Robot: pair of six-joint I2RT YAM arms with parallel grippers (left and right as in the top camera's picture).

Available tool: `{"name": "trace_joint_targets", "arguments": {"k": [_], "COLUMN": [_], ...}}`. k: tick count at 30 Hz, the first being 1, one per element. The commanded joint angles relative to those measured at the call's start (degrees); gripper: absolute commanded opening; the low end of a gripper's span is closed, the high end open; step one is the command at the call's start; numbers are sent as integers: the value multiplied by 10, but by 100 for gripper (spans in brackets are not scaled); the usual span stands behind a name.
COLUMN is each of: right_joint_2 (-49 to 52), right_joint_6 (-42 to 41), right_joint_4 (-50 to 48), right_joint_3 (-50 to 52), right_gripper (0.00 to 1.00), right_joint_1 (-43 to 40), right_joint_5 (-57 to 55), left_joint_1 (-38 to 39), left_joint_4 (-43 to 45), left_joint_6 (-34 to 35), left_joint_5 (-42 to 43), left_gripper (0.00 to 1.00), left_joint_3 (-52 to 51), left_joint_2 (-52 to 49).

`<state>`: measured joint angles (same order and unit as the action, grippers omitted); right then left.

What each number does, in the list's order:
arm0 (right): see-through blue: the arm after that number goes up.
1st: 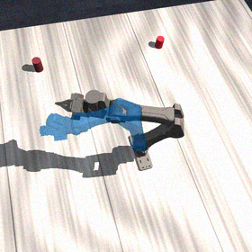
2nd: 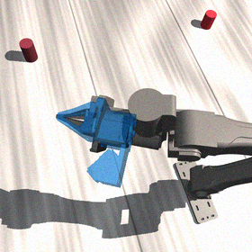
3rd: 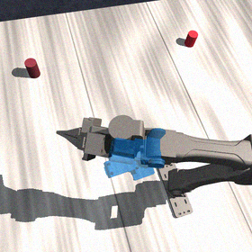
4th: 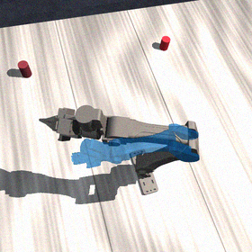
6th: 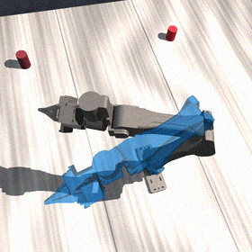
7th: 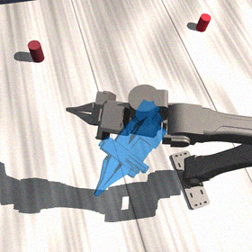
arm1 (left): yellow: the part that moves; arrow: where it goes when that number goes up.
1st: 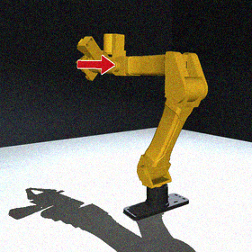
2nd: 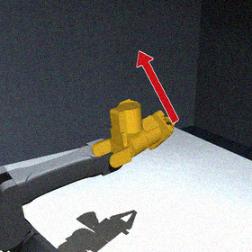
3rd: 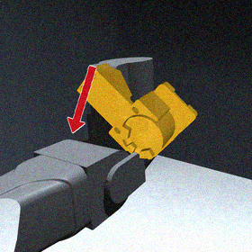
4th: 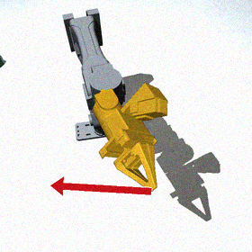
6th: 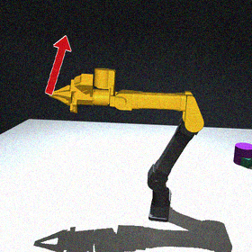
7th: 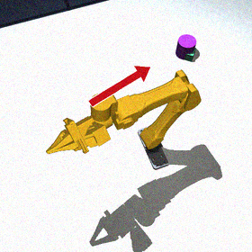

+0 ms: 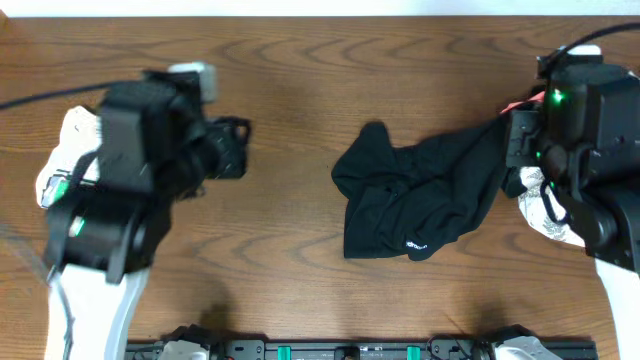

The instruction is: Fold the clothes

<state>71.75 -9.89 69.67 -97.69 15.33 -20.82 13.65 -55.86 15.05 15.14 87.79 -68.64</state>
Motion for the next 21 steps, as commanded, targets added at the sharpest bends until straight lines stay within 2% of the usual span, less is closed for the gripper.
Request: {"name": "trace_joint_targets", "arguments": {"k": [1,3,6,9,12,21], "right_joint_2": [10,14,19,24,24,24], "right_joint_6": [8,8,8,8,7,7], "right_joint_4": [0,0,0,0,4,13], "right_joint_3": [-9,-9,-9,-9,-9,-9], "right_gripper": [1,1,1,1,1,1], "right_joint_1": [-3,-3,-4,-4,-5,-27], "right_joint_5": [-8,-8,-8,-9,-16,-17], "left_joint_1": [16,43,97,161,216,336], "left_joint_4": [-2,-2,3,19,24,67], "left_joint_6": [0,1,-5,-22,-21,-25], "left_joint_5": [101,116,114,101,50,49], "left_gripper": [45,52,55,57,57,58], "left_joint_3": [4,4,4,4,3,-24], "left_joint_2": [-49,-84,-133,-175,-210,-302]}}
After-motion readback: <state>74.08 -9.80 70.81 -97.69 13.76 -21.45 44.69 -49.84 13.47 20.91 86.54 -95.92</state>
